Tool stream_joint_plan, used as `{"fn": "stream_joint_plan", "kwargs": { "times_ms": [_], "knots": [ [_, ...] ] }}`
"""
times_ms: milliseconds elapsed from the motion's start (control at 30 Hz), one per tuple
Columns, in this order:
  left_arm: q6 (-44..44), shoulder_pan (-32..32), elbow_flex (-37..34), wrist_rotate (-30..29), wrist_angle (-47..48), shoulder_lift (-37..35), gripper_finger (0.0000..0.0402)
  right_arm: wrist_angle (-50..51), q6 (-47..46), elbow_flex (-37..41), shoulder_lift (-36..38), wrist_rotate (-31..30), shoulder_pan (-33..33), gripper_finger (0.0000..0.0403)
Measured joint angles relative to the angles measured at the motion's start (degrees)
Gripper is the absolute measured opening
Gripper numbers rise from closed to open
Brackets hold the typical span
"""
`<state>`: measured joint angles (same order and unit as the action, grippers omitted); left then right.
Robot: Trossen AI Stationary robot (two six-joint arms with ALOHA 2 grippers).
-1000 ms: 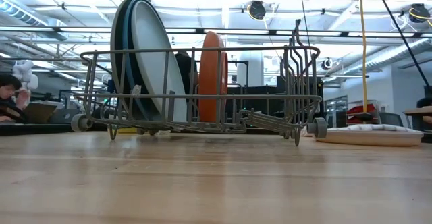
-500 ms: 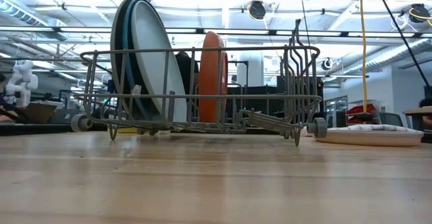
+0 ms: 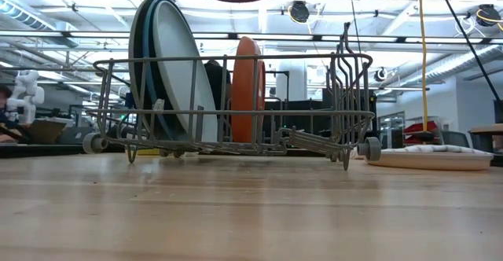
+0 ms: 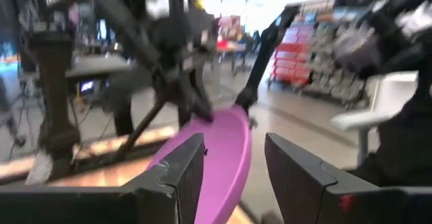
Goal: Sort dishes
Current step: Put the purple plate into the green dish rack
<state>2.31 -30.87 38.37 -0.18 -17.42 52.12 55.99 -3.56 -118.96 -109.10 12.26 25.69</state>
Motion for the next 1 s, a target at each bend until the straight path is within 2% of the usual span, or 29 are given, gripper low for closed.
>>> {"fn": "stream_joint_plan", "kwargs": {
  "times_ms": [200, 567, 1000],
  "knots": [
    [1.65, 0.05, 0.0, -4.04, 2.85, 2.07, 0.016, -0.46, 1.54, 0.0, 0.0, 1.34, -1.2, 0.0],
    [4.42, 0.04, 0.04, -3.06, 3.62, 5.77, 0.016, -0.46, 2.87, 0.02, -0.02, 1.65, -2.14, 0.0],
    [8.78, 0.04, 0.04, -1.6, 3.47, 6.44, 0.016, -1.03, 3.14, 0.02, -0.04, 1.65, -2.14, 0.0]
  ]
}}
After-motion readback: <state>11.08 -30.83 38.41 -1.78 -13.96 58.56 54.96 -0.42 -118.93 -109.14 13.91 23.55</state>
